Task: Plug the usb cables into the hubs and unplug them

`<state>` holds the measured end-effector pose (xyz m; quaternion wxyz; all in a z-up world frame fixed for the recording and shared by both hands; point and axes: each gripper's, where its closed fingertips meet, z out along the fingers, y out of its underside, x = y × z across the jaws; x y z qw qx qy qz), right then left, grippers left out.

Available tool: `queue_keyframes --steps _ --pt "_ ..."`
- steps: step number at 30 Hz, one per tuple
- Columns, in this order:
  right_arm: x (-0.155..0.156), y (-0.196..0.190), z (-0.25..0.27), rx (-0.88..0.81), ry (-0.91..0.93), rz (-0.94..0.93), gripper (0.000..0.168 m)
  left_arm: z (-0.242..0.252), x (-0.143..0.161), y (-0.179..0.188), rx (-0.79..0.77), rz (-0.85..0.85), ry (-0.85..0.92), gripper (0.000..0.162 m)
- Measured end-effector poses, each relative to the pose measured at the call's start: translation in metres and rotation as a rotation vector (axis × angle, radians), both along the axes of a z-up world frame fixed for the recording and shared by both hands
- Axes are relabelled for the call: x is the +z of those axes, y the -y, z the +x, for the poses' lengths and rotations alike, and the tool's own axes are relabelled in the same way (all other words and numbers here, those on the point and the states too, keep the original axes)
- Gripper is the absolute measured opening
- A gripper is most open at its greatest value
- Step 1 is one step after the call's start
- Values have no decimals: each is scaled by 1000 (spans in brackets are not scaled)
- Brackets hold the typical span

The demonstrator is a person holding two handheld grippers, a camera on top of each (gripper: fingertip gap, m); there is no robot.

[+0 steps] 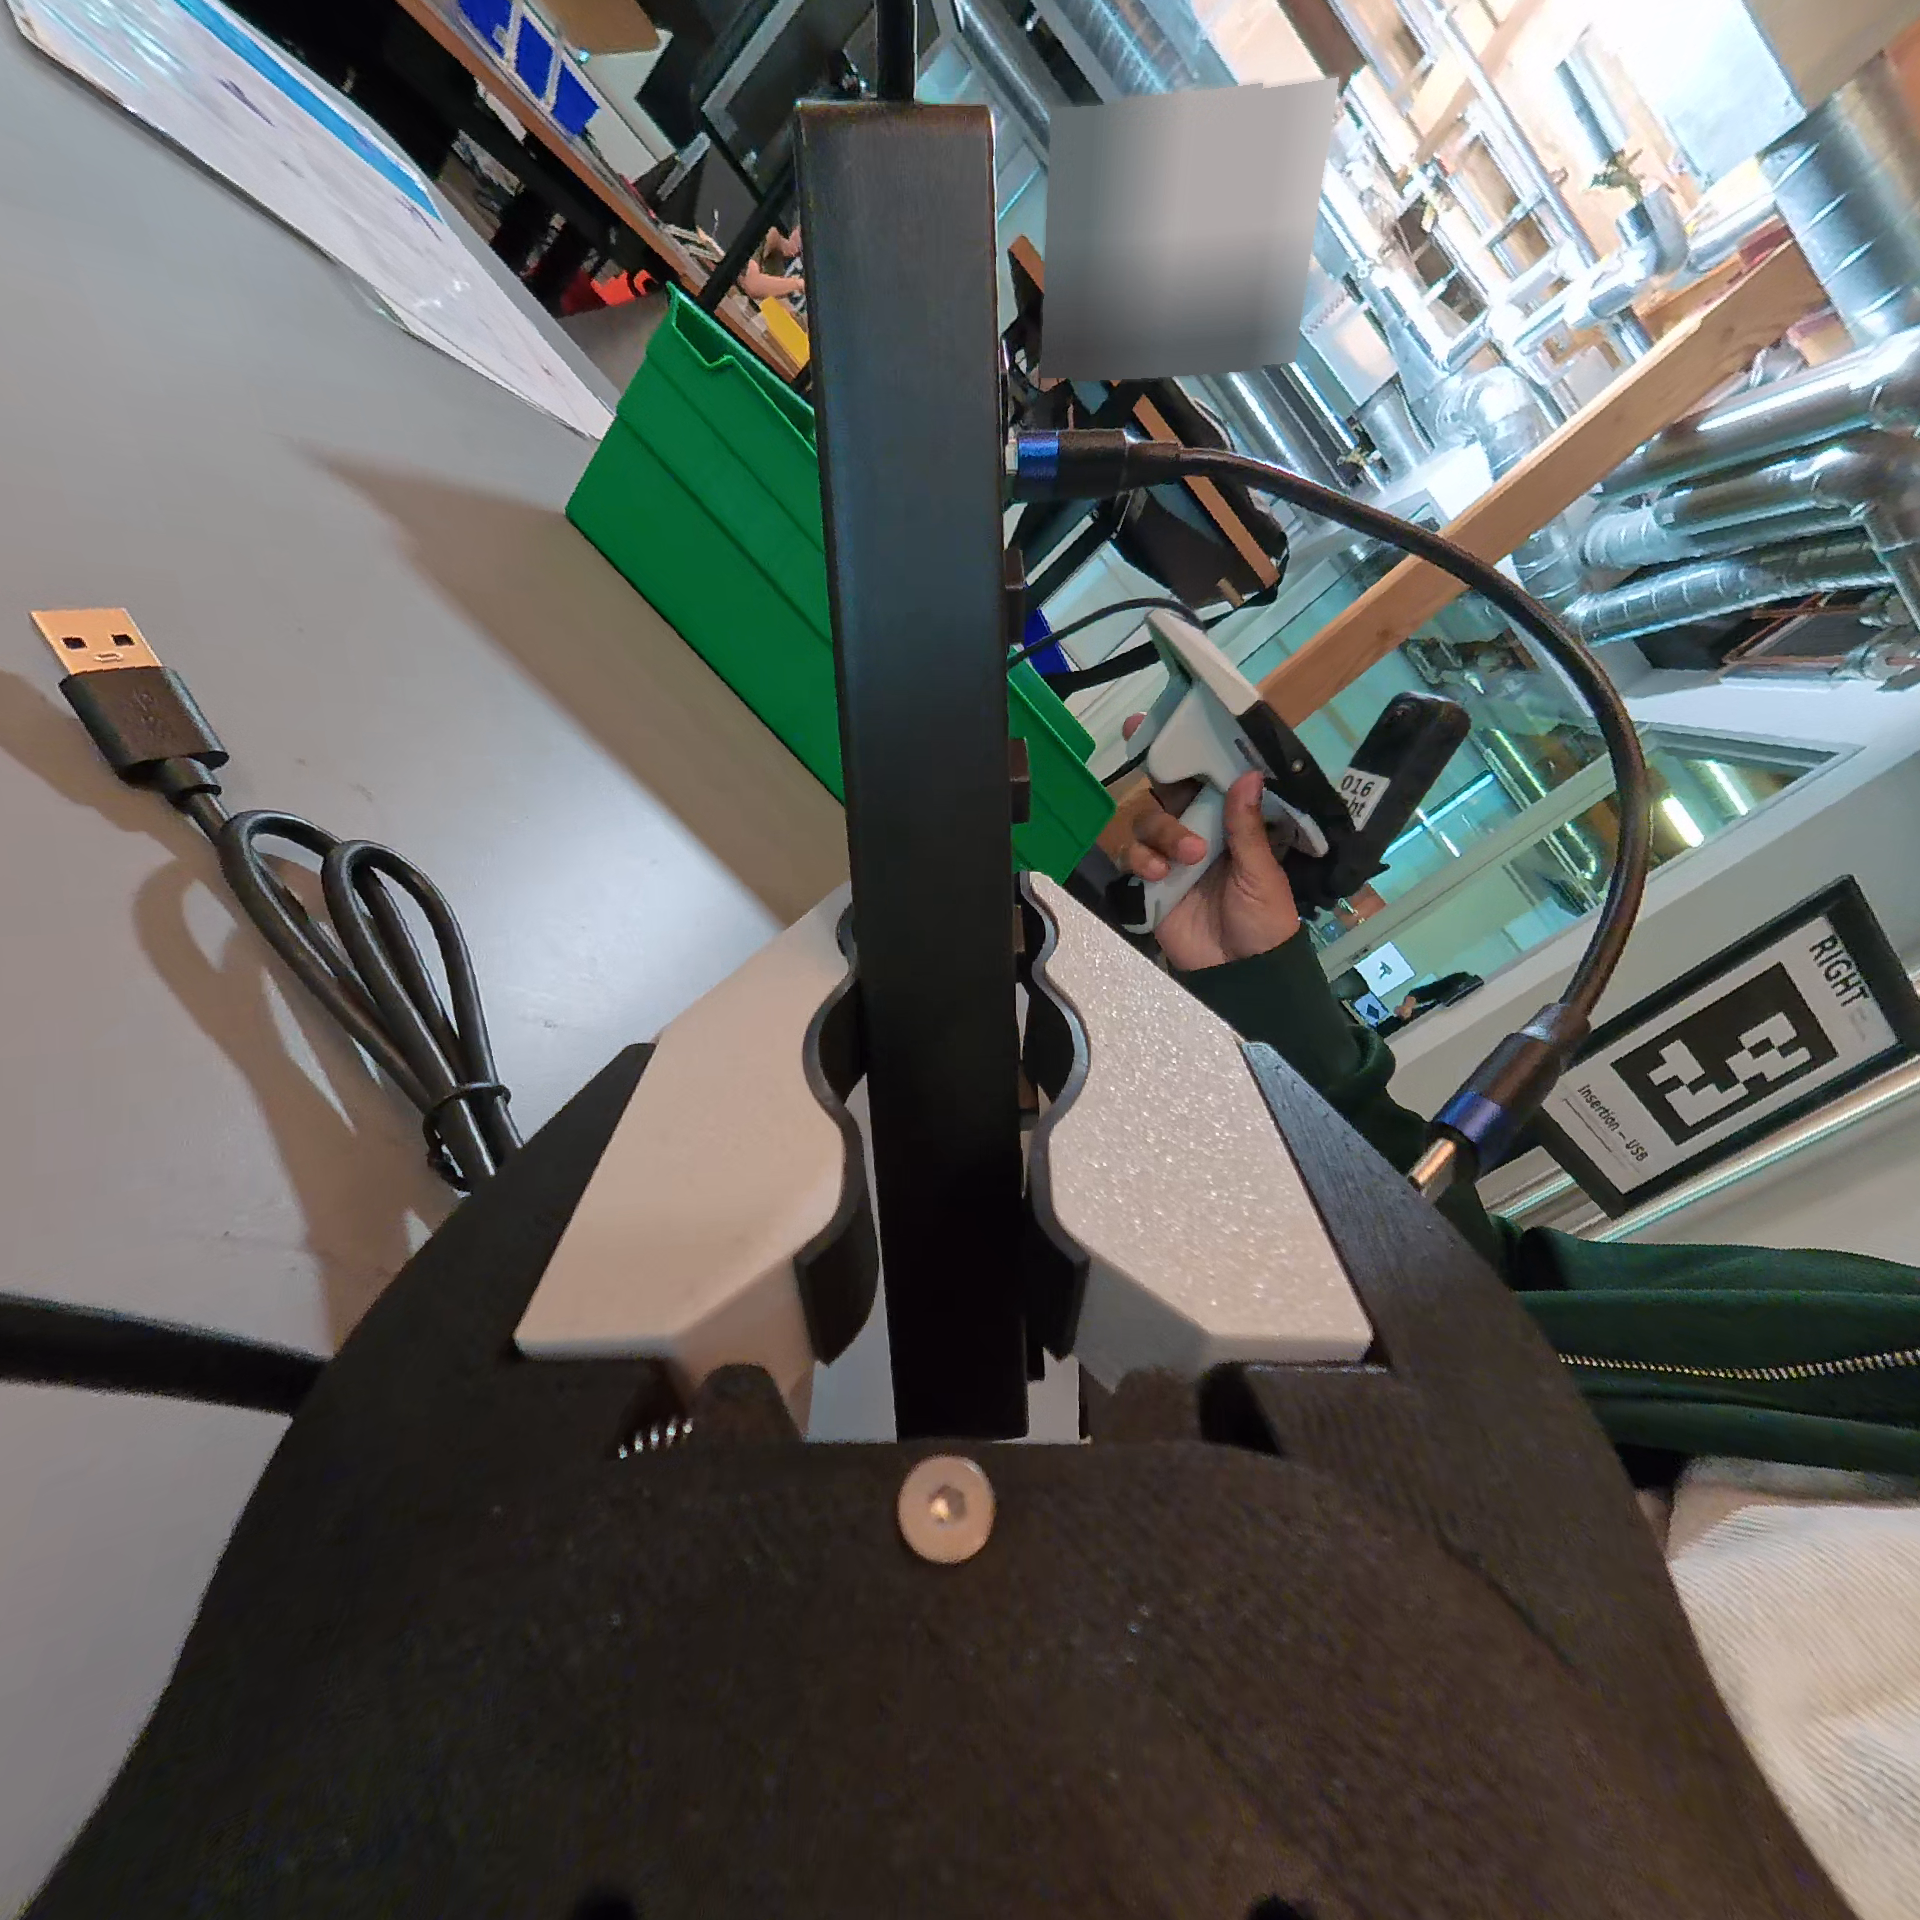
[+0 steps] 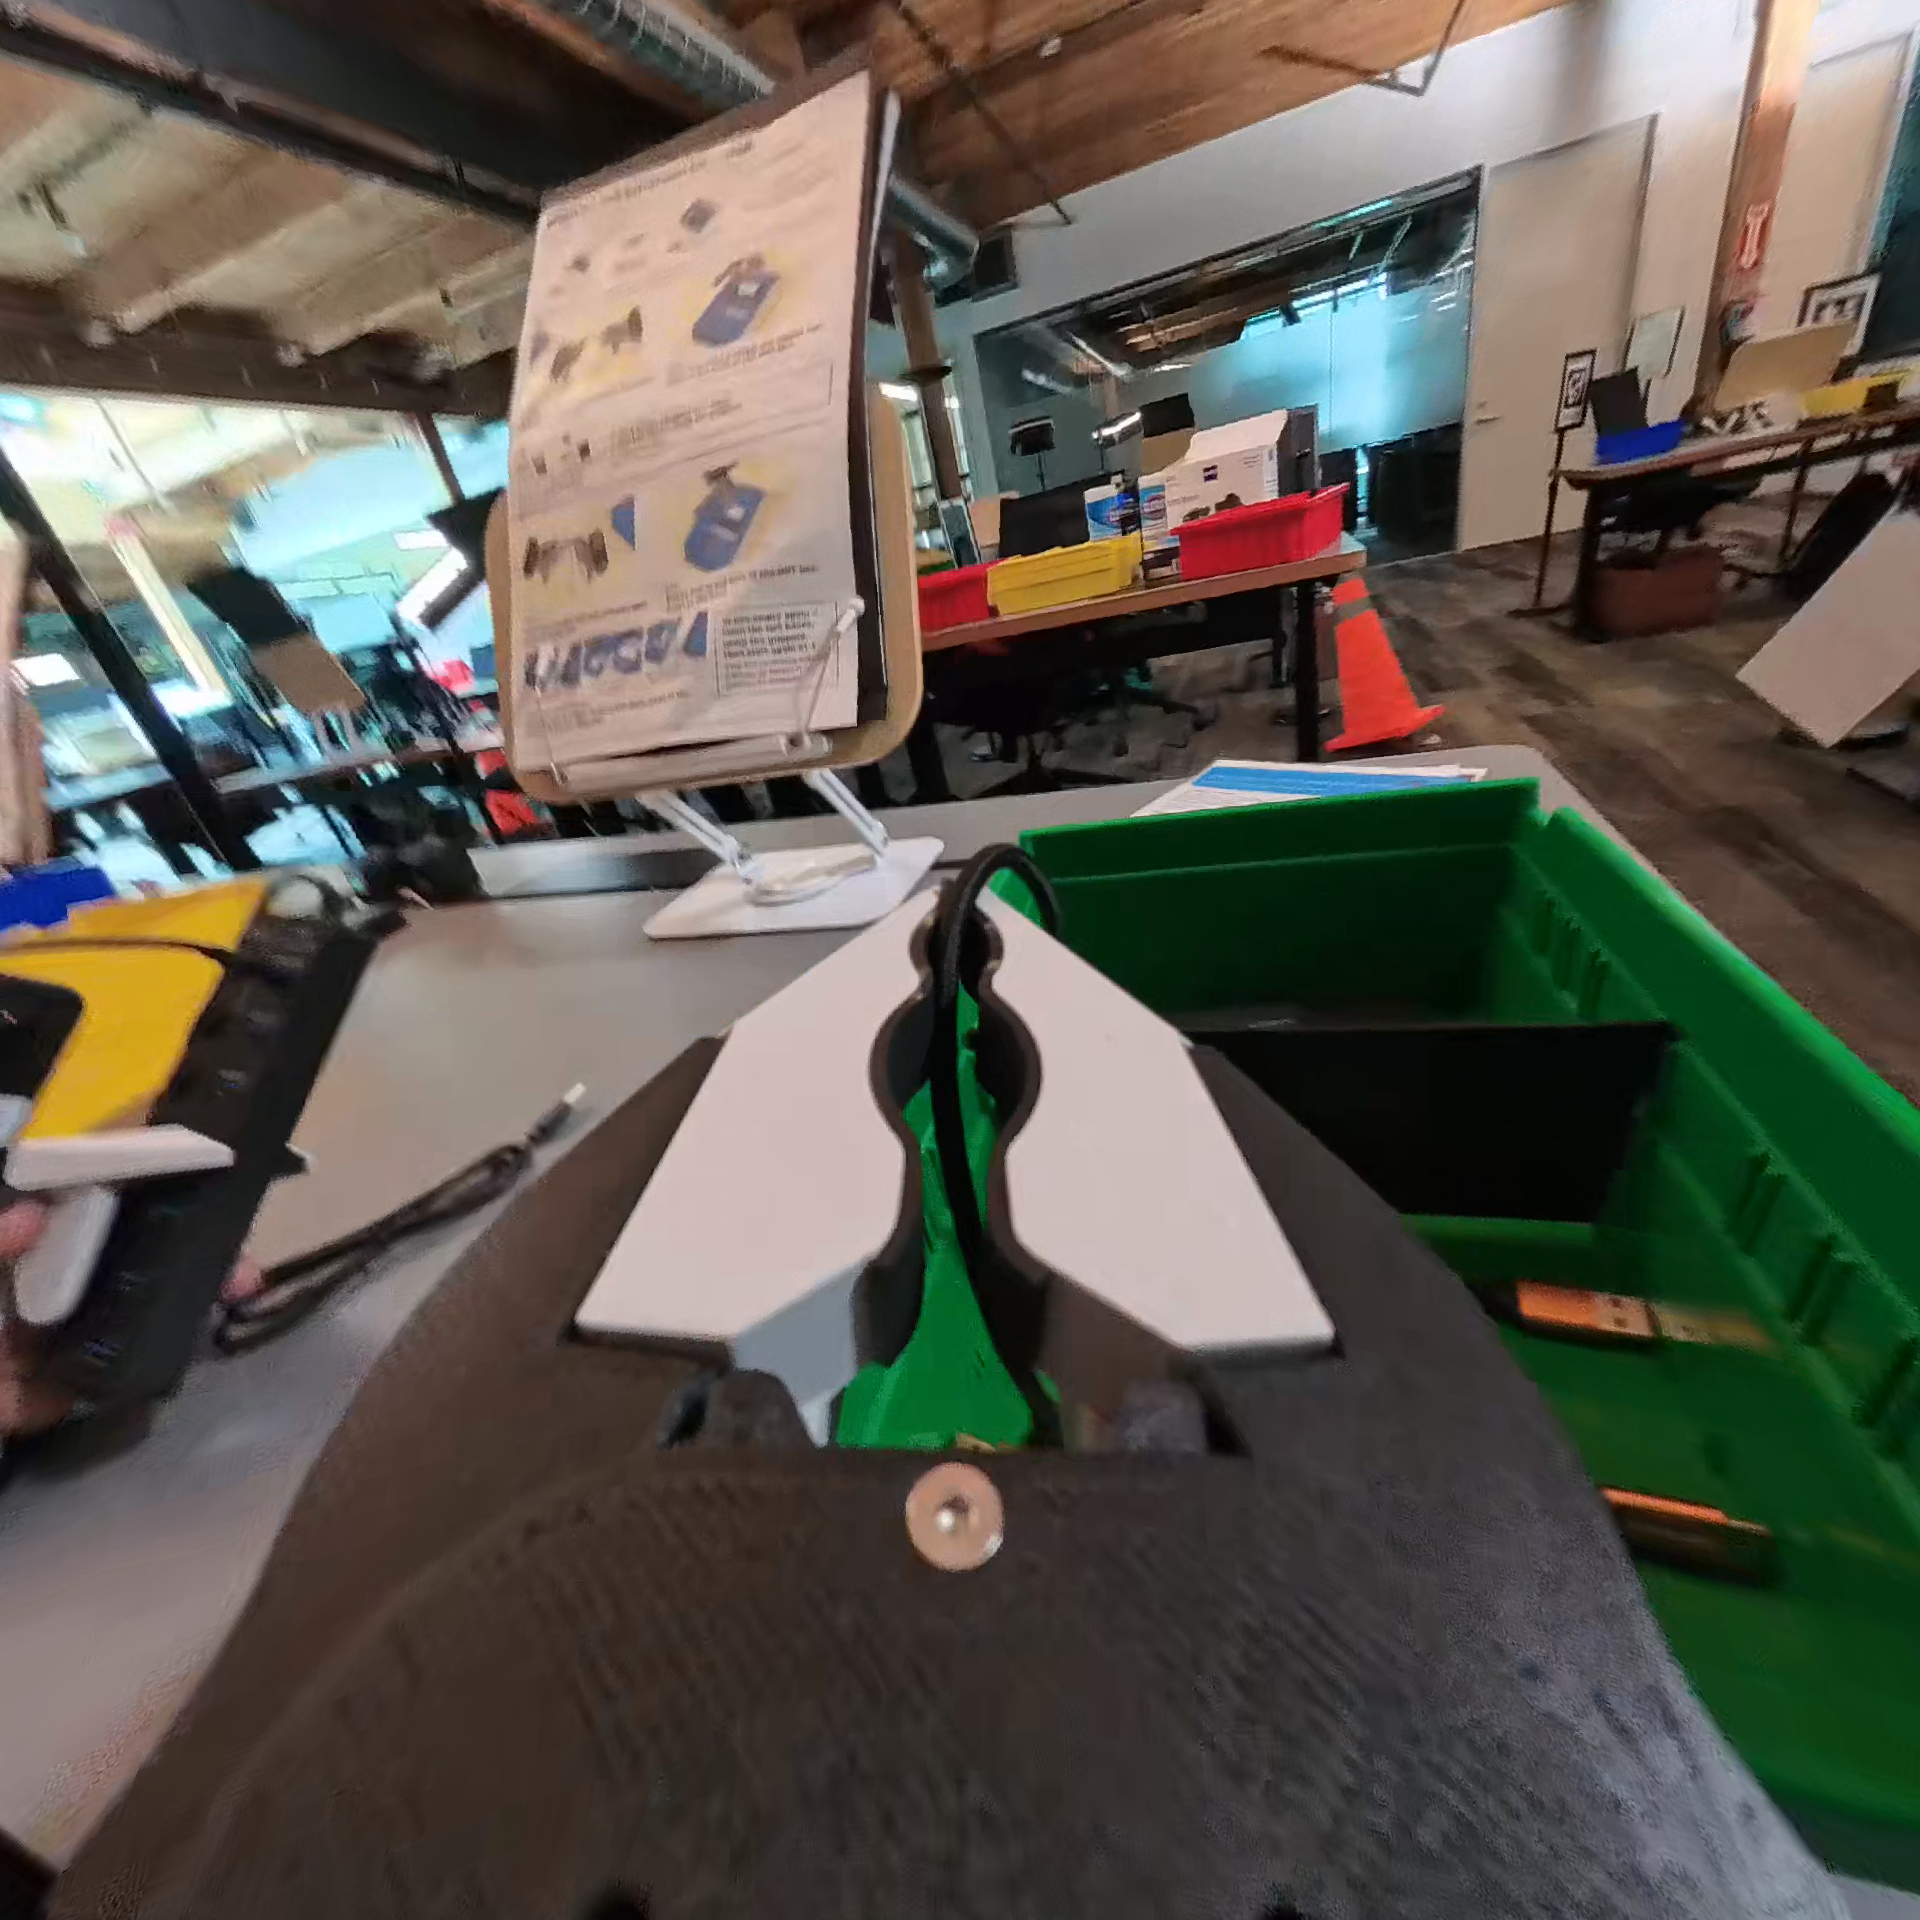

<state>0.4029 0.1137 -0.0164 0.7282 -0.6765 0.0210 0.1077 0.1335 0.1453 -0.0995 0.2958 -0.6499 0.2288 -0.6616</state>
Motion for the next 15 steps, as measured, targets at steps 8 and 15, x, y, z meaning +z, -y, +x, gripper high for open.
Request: queue_keyframes --steps 8,15 --pt "-81 6 88 -429 497 -460 24 -2 1 -2 9 -10 10 22" --pt "-75 12 89 -455 603 -463 68 -2 2 -1 6 -10 15 23"
